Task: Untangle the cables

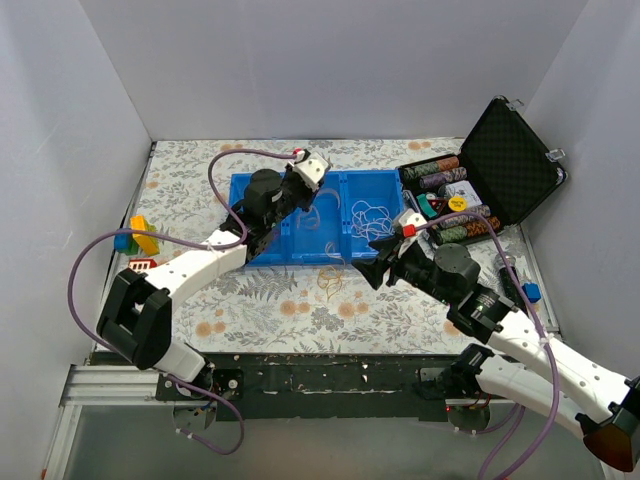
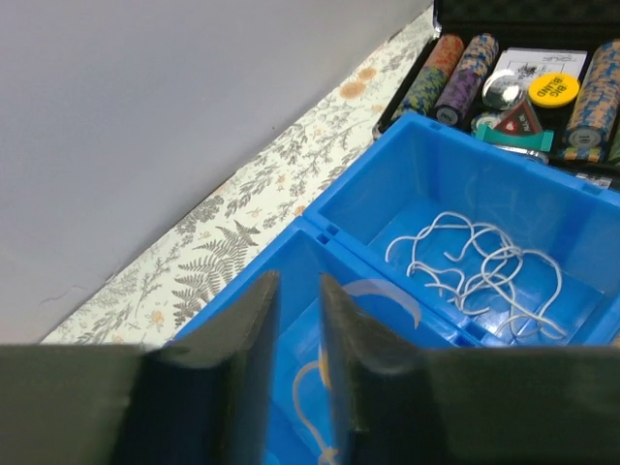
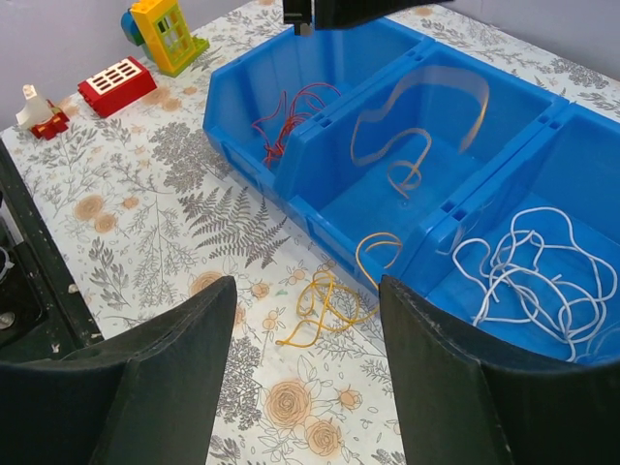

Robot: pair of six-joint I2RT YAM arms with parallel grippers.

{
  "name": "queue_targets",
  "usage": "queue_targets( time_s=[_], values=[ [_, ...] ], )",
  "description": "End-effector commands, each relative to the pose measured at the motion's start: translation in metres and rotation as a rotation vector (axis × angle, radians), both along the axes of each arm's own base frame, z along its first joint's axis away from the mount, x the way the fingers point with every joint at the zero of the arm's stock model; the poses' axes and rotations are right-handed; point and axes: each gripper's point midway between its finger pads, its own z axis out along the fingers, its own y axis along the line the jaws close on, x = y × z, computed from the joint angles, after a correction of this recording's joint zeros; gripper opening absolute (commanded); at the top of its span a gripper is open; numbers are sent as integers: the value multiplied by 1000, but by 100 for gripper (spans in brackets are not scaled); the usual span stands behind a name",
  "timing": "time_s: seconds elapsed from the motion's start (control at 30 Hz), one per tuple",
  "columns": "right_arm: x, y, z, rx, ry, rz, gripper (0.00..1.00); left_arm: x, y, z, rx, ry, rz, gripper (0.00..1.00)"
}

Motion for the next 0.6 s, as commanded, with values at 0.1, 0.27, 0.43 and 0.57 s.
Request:
queue_targets(
  time_s=[0.1, 0.27, 0.43, 0.57],
  values=[
    [4, 5, -4, 11, 16, 1, 71, 7, 0, 24, 5, -25, 17, 54],
    [2, 10, -16, -7, 42, 28, 72, 10, 12, 45, -6, -68, 69, 54],
    [2, 22, -54, -60, 129, 68, 76, 18, 39, 84, -101, -57, 163, 59],
    [14, 26, -95, -115, 200, 21, 81, 7, 66, 106, -130, -61, 186, 83]
  ],
)
